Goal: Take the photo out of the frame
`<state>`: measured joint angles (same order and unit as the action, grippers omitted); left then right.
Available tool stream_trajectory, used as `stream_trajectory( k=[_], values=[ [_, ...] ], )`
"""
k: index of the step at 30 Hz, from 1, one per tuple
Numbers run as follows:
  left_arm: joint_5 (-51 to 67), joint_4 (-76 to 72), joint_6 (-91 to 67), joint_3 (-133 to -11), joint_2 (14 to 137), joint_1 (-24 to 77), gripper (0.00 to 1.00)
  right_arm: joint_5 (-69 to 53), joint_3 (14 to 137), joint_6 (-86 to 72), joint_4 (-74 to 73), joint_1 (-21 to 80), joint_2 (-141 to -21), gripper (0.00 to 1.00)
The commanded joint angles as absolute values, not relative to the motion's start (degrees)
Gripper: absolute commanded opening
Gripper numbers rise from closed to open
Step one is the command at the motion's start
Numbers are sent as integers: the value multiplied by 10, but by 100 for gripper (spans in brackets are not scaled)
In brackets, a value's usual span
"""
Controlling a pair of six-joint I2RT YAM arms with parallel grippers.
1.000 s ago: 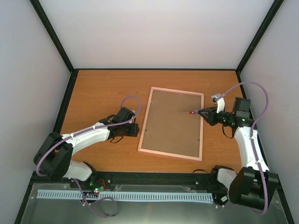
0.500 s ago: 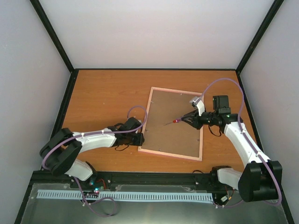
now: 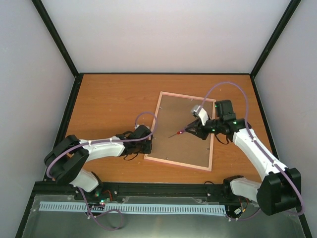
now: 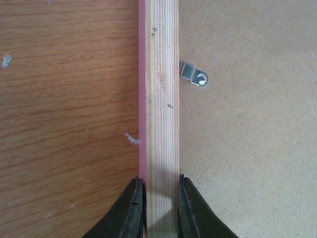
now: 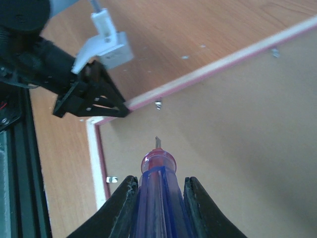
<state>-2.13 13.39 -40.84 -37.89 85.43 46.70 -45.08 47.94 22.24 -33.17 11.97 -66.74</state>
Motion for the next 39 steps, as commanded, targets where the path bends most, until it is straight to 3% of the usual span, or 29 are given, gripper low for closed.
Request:
stream_trajectory(
  k=[1,8,20,39],
  values=[
    [-23,137,-405,-345,839,478,5,-400,529,242,-341,204,-679,3],
    [-21,110,-425,-302,802,478,1,-371,595,233,-353,297,-780,3],
    [-6,70,-432,-281,787,478,1,-375,688,187,-337,312,-908,3],
    [-3,59,-434,-267,781,478,1,-357,694,135,-306,329,-943,3]
  ],
)
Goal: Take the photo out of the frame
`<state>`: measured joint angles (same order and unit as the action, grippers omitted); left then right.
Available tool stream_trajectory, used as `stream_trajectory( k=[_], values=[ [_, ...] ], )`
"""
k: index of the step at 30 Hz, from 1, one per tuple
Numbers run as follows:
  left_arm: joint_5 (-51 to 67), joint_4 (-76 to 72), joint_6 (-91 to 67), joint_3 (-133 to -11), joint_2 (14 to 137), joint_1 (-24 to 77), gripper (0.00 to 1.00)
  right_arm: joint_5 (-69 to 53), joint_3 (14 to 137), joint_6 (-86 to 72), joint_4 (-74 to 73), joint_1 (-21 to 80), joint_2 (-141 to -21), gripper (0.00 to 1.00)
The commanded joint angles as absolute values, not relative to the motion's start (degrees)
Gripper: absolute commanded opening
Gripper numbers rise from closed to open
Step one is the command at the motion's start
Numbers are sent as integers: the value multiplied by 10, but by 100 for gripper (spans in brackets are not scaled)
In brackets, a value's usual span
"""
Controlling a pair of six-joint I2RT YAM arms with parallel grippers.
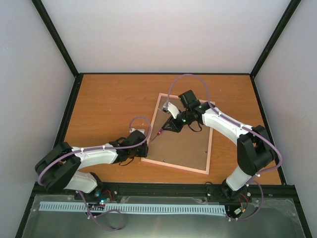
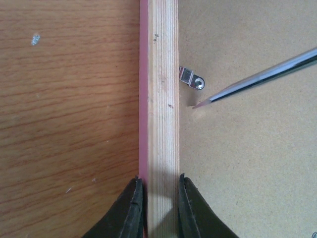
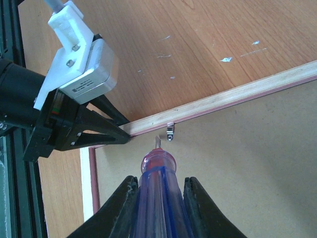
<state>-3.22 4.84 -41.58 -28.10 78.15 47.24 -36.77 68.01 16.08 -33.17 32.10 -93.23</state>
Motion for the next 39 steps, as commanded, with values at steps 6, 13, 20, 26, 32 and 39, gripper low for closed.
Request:
stream_trajectory(
  k=[6,13,20,26,32,39],
  values=[
    [-2,61,-432,-267,780,478,1,-336,695,122,-297,330,-944,3],
    [-4,60,-435,-262,774,478,1,-289,697,130,-308,335,-943,3],
    [-5,59,-435,-260,775,478,1,-246,719,148,-356,346,-952,3],
    [-6,57,-434,-260,779,478,1,-151,728,142,-377,365,-948,3],
    [-7,58,-434,-260,779,478,1,-97,735,132,-385,367,-941,3],
    [-9,61,-434,-263,780,478,1,-51,739,129,-396,367,-916,3]
  ],
)
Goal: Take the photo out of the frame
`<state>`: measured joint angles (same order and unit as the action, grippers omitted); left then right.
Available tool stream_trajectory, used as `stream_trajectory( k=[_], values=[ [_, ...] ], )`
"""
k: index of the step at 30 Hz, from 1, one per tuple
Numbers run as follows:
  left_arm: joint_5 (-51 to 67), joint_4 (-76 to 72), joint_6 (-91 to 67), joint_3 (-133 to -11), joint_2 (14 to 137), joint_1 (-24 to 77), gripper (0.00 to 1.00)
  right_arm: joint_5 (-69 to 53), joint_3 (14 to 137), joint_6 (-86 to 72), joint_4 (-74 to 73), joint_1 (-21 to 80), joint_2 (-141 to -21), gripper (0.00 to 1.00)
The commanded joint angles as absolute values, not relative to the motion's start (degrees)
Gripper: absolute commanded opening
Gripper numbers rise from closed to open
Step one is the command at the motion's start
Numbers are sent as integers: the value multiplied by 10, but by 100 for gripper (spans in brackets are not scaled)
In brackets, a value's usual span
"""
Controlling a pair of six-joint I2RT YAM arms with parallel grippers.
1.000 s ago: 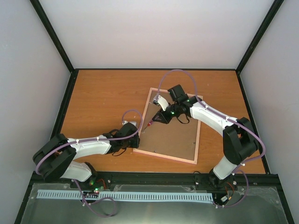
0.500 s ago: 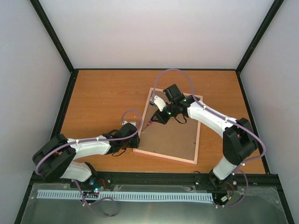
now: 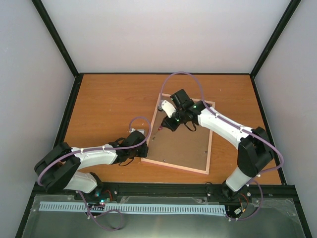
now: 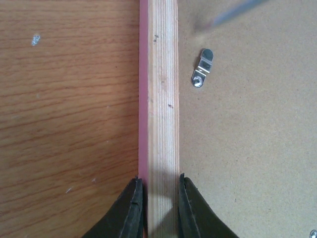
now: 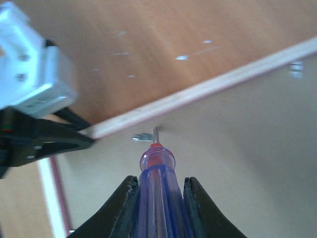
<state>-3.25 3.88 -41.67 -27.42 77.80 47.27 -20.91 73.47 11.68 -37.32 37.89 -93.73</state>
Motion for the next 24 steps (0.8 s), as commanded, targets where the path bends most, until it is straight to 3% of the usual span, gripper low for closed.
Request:
stream_trajectory(
  k=[1,24],
  values=[
    [-9,63,-433,-264,780,478,1,-46,743,131,-405,367,-907,3],
    [-13,71,-405,-298,797,478,1,-274,592,297,-501,311,-674,3]
  ],
)
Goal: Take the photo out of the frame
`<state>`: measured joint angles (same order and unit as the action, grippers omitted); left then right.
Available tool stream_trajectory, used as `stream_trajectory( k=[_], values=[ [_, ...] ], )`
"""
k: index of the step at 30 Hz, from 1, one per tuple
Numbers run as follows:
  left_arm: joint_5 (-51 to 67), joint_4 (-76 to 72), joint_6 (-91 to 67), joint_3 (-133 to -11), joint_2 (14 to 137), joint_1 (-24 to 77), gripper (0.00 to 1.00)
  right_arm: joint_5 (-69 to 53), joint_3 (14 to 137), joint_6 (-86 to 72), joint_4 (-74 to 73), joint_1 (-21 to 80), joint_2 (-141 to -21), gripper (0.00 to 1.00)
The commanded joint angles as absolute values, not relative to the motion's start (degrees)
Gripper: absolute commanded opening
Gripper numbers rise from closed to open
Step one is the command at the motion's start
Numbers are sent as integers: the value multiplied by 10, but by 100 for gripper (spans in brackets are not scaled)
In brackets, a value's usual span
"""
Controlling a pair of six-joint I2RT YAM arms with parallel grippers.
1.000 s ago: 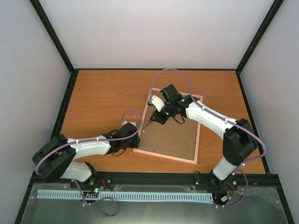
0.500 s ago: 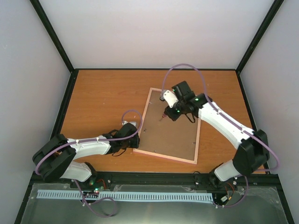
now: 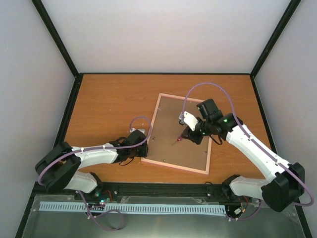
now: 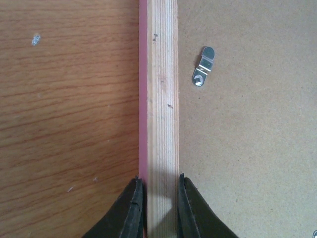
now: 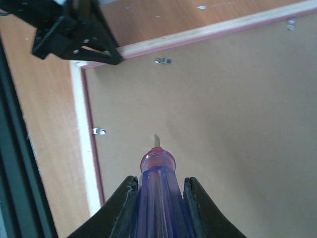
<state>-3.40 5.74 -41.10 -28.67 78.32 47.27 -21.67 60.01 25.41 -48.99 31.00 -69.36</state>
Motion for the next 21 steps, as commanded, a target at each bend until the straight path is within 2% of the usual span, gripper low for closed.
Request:
stream_trajectory(
  k=[1,9,21],
  values=[
    [-13,70,-404,-299,798,478,1,-286,589,303,-504,311,-675,3],
    [-11,71,-401,-299,798,478,1,-345,576,321,-511,312,-699,3],
    [-11,71,-397,-301,791,478,1,-366,575,333,-517,313,-732,3]
  ],
)
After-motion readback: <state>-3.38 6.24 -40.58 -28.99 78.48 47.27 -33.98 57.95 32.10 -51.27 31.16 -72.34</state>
